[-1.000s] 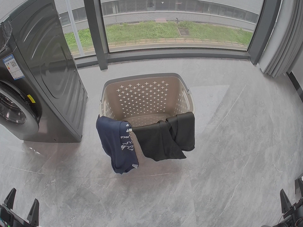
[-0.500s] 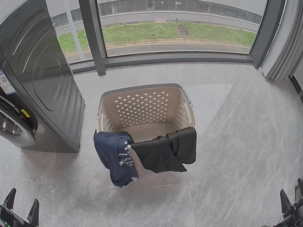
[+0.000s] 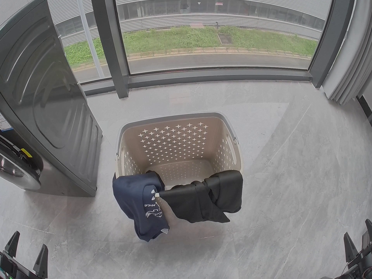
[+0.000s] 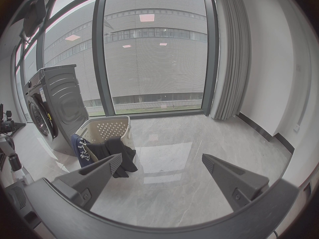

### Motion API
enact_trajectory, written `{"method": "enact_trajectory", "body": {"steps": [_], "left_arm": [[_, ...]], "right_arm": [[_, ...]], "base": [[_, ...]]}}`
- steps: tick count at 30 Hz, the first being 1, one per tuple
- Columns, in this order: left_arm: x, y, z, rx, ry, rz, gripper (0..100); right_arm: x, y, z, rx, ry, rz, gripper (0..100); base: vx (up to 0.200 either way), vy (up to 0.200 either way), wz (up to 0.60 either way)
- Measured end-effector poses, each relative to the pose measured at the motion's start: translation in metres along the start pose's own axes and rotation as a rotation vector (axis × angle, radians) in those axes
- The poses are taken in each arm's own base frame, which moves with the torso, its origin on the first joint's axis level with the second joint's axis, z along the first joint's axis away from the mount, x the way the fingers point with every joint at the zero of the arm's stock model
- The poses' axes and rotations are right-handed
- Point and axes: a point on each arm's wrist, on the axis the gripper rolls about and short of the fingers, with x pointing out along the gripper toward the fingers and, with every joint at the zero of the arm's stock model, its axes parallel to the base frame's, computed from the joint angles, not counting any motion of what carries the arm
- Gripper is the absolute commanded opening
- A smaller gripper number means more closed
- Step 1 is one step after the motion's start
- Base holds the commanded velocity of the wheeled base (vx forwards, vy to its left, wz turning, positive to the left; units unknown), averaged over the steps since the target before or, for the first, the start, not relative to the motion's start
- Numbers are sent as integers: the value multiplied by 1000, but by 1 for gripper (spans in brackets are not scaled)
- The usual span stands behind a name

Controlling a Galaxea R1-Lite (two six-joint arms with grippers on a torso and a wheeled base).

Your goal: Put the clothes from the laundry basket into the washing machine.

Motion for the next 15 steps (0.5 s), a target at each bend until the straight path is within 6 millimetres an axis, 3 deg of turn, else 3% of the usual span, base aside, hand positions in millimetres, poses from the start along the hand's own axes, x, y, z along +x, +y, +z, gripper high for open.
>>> {"method": "enact_trajectory", "body": {"steps": [4,13,15], "left_arm": [[0,0,0,0,0,0,100],[0,0,0,0,0,0,100],[0,0,0,0,0,0,100]], "right_arm": [[0,0,0,0,0,0,100],[0,0,0,0,0,0,100],[0,0,0,0,0,0,100]], "base": [[0,0,0],[200,0,0],[0,0,0]]}}
